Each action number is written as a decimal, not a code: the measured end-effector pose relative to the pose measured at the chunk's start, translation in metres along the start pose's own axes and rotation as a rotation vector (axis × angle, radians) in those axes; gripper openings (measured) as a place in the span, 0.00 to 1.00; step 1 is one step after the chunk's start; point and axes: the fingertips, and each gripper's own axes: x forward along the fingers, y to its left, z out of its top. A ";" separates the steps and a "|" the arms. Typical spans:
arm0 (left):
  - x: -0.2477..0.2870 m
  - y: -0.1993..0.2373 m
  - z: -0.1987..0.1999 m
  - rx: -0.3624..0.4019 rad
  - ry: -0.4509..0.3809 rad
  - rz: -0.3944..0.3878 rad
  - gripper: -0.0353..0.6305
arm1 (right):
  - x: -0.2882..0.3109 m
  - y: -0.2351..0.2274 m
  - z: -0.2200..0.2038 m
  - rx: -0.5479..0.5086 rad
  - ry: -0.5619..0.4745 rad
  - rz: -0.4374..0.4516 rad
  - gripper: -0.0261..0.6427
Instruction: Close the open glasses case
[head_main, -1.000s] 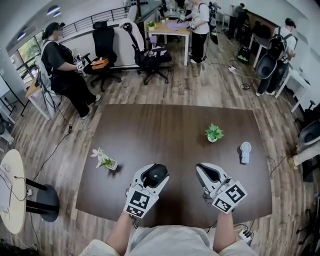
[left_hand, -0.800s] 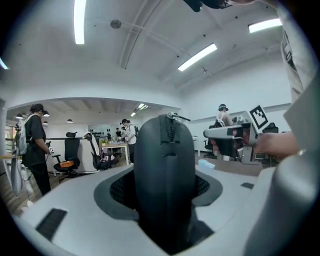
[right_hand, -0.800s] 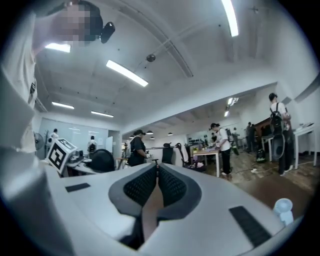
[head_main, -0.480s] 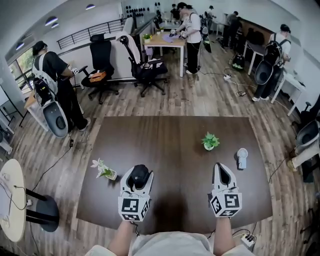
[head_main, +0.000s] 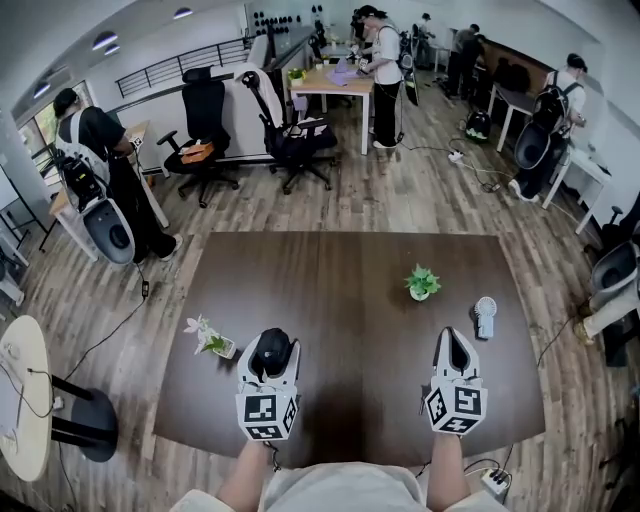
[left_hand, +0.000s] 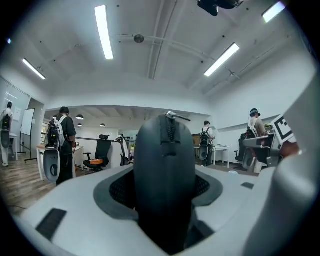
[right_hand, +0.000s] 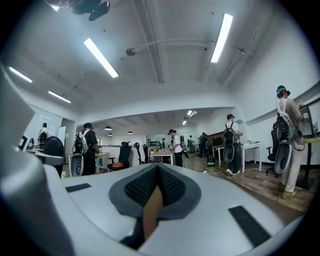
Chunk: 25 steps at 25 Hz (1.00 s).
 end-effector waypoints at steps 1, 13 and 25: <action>0.000 0.000 0.000 -0.002 -0.001 0.000 0.45 | 0.000 0.001 0.000 -0.003 0.001 0.005 0.04; 0.000 0.002 -0.004 -0.006 0.008 -0.003 0.45 | 0.004 0.009 -0.002 -0.020 0.006 0.035 0.04; 0.012 -0.016 -0.064 -0.051 0.283 -0.063 0.45 | 0.005 0.016 -0.008 -0.019 0.024 0.064 0.04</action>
